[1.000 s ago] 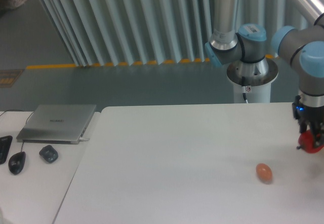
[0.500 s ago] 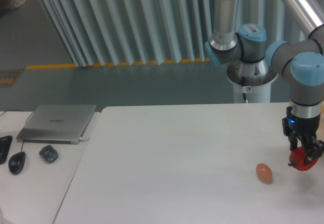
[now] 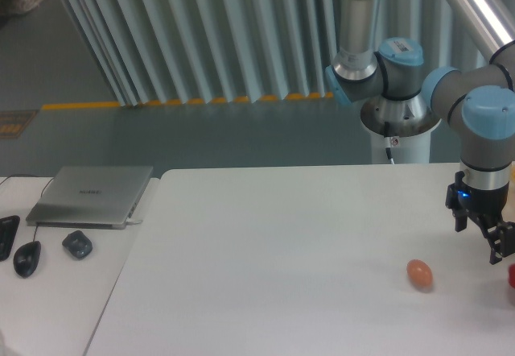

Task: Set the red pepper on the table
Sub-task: 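Open the gripper to release the red pepper and lift away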

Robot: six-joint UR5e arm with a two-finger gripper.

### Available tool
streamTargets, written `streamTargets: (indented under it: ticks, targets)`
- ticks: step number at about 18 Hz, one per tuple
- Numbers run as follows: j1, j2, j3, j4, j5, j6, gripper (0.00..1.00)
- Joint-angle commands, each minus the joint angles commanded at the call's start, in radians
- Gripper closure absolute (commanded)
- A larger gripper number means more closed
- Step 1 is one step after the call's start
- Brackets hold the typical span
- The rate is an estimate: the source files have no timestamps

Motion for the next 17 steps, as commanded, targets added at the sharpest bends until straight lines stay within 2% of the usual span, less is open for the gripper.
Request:
streamTargets:
  ticks: [6,11,17]
  targets:
    - [0.006,0.006,0.002,-0.006,0.021,-0.002,0.0]
    - [0.005,0.008,0.012,-0.003,0.187,0.017,0.0]
    - [-0.023,0.009,0.012,0.002,0.179,0.015,0.0]
